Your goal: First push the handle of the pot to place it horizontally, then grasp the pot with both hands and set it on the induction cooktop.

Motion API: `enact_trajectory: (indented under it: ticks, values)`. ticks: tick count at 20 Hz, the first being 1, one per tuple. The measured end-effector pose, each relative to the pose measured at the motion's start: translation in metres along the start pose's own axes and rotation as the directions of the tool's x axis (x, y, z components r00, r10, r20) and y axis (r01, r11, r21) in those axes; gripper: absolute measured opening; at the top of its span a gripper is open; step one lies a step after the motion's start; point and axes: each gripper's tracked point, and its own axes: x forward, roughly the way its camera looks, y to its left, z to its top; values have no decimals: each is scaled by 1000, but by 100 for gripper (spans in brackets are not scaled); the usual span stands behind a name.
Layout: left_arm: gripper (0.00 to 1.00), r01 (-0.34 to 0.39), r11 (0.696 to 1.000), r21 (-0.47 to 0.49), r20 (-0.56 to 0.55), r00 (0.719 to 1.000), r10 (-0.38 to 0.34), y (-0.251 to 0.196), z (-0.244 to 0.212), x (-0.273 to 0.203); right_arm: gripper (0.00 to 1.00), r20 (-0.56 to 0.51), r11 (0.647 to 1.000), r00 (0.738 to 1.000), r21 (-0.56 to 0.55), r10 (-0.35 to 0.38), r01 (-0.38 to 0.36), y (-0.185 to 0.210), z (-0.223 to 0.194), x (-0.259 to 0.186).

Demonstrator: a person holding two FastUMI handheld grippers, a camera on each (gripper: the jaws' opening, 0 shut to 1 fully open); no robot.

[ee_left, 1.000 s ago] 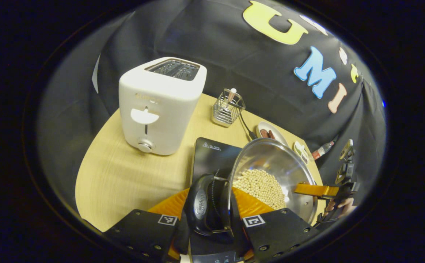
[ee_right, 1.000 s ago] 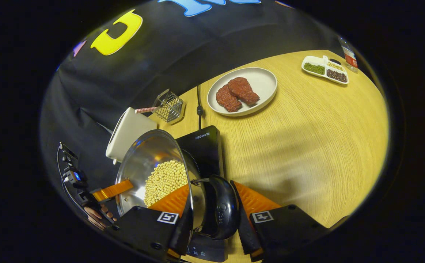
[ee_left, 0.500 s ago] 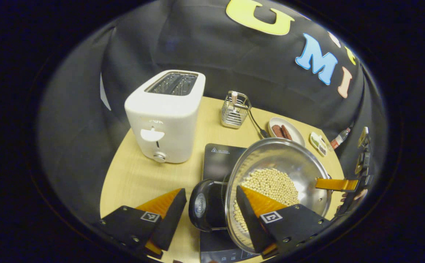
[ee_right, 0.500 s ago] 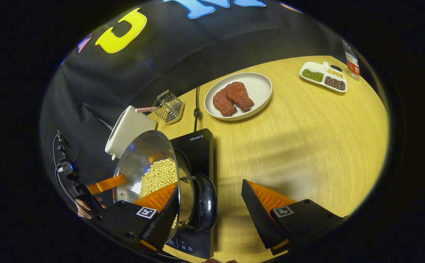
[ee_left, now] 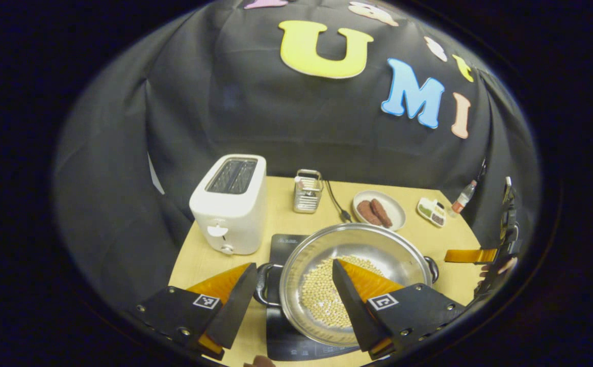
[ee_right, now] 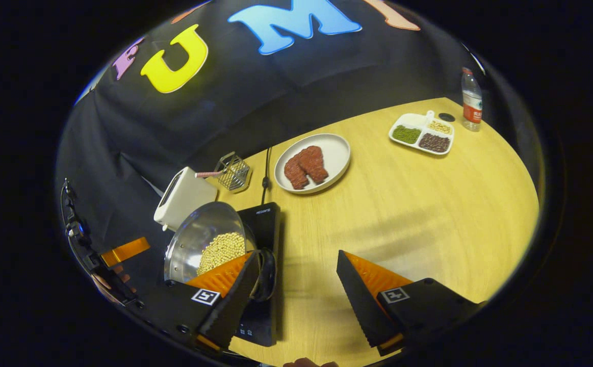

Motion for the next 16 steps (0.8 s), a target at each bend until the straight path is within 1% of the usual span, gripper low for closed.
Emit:
enact_trajectory:
  ticks: [1, 2, 5, 6, 8, 9, 10, 11, 12, 13, 14, 15, 16]
  values:
    - [89, 0, 1000, 11, 34, 999, -1, -11, 11, -11, 92, 27, 1000, 999, -8, -21, 21, -14, 6, -14]
    - [87, 0, 1000, 17, 68, 998, -2, -24, 18, -21, 98, 57, 999, 998, -18, -41, 42, -27, 13, -29]
    - [89, 22, 999, 25, 155, 988, -26, -66, 37, -54, 98, 160, 992, 982, -53, -102, 111, -62, 30, -81]
    - [89, 30, 999, 34, 183, 982, -35, -80, 44, -64, 98, 187, 991, 976, -54, -114, 126, -71, 36, -98]
    - [89, 30, 998, 63, 227, 973, -44, -108, 52, -89, 98, 220, 990, 968, -51, -118, 132, -83, 41, -134]
    - [87, 27, 997, 70, 256, 966, -44, -123, 57, -100, 98, 251, 988, 960, -63, -123, 143, -91, 49, -151]
    - [89, 28, 996, 79, 282, 958, -49, -140, 60, -111, 98, 285, 984, 950, -78, -130, 159, -98, 56, -167]
    - [86, 21, 996, 92, 309, 950, -48, -156, 64, -124, 98, 319, 981, 938, -91, -134, 171, -103, 62, -185]
    - [86, 9, 995, 104, 337, 940, -44, -170, 69, -139, 98, 354, 978, 925, -97, -139, 184, -108, 68, -203]
    - [89, -1, 993, 120, 369, 929, -44, -186, 73, -152, 98, 388, 976, 910, -97, -145, 196, -113, 76, -219]
    - [86, -14, 991, 131, 398, 916, -39, -202, 78, -165, 98, 421, 975, 895, -93, -145, 201, -116, 83, -235]
    - [86, -28, 990, 138, 422, 906, -33, -218, 81, -179, 98, 453, 975, 880, -90, -143, 204, -119, 89, -250]
    - [89, -39, 989, 141, 447, 894, -28, -237, 83, -194, 98, 490, 973, 860, -92, -140, 210, -123, 96, -266]
